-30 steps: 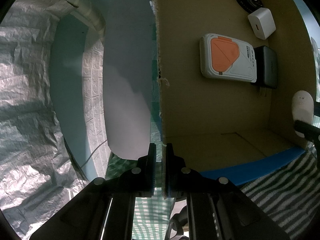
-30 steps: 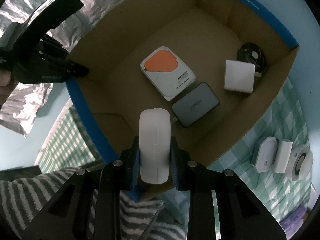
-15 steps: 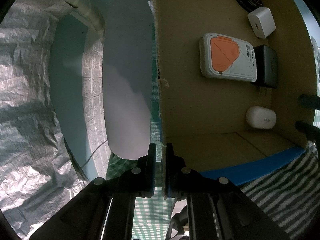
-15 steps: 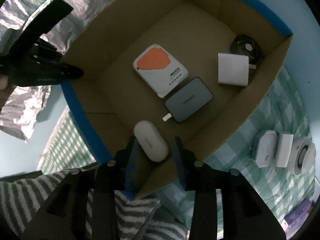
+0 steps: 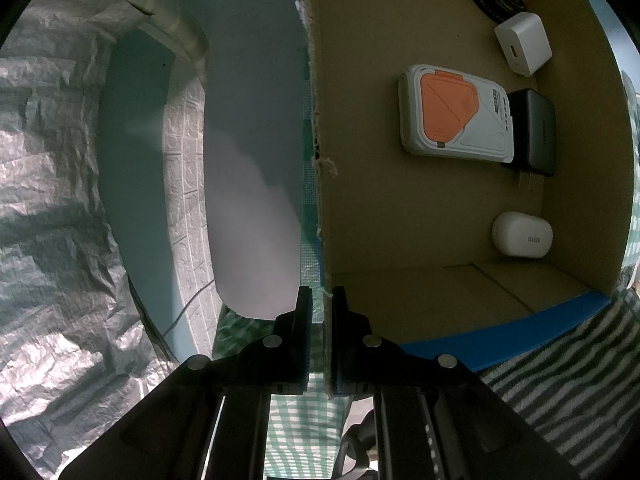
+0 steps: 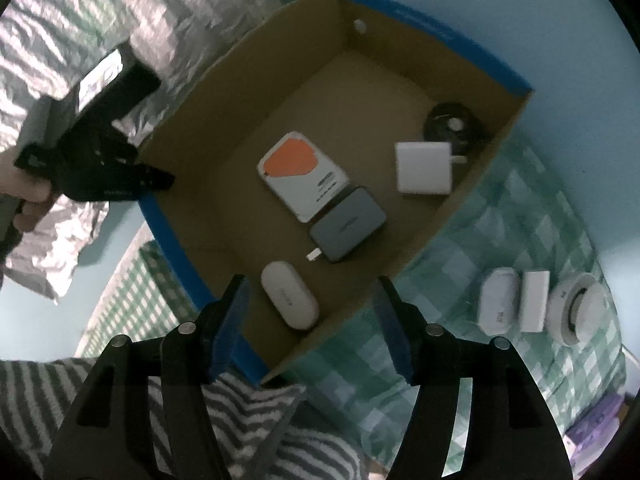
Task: Organize rigid objects
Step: 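Move the right gripper to the white bowl-shaped speaker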
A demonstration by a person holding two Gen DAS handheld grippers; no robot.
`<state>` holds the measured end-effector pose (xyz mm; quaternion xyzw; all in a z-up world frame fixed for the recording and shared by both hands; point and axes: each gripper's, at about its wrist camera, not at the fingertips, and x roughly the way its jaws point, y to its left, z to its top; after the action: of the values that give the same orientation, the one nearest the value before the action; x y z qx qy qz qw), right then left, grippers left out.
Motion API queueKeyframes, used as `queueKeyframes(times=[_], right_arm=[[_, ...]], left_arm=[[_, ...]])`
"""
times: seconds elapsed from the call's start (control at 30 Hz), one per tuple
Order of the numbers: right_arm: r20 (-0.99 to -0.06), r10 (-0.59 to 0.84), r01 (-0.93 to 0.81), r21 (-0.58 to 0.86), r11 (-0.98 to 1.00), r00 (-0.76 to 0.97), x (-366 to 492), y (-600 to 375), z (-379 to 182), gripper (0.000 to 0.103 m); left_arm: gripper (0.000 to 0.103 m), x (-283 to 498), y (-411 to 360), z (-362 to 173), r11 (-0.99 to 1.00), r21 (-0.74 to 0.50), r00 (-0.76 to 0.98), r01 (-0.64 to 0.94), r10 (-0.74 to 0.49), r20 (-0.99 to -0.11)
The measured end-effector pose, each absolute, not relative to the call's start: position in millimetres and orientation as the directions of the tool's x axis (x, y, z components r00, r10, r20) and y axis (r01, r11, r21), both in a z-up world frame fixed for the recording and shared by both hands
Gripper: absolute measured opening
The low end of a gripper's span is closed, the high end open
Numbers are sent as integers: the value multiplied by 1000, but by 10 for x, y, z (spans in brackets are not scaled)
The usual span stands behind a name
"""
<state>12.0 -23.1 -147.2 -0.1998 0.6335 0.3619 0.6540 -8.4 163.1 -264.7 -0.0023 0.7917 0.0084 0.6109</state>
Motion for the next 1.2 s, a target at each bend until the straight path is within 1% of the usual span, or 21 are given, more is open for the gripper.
queueKeyframes(times=[0.07, 0.13, 0.5, 0.73, 0.8, 1.0, 1.2], right_arm=[[-972, 229, -711, 195, 675, -50, 191, -317, -1412, 69], [-972, 231, -696, 190, 693, -35, 244, -390, -1371, 69], [-972, 234, -565, 178, 806, 27, 720, -1013, -1210, 70], [-981, 176, -489, 112, 865, 86, 1023, -1398, -1150, 71], [-985, 133, -458, 70, 886, 106, 1138, -1533, -1176, 73], [-993, 79, -360, 43, 932, 86, 1403, -1906, -1403, 73], [-997, 15, -322, -8, 947, 69, 1564, -2092, -1702, 73]], left_arm=[[9, -84, 1624, -2646, 1000, 11, -255, -12, 8, -967], [9, -85, 1627, -2648, 1000, 11, -255, -13, 7, -967], [9, -91, 1632, -2653, 1000, 12, -260, -12, 9, -965], [9, -105, 1645, -2663, 1000, 14, -262, -11, 10, -965], [9, -107, 1647, -2662, 1000, 13, -262, -14, 9, -965], [9, -118, 1671, -2654, 1000, 15, -262, -22, 9, -965], [9, -112, 1684, -2662, 999, 16, -264, -33, 7, -965]])
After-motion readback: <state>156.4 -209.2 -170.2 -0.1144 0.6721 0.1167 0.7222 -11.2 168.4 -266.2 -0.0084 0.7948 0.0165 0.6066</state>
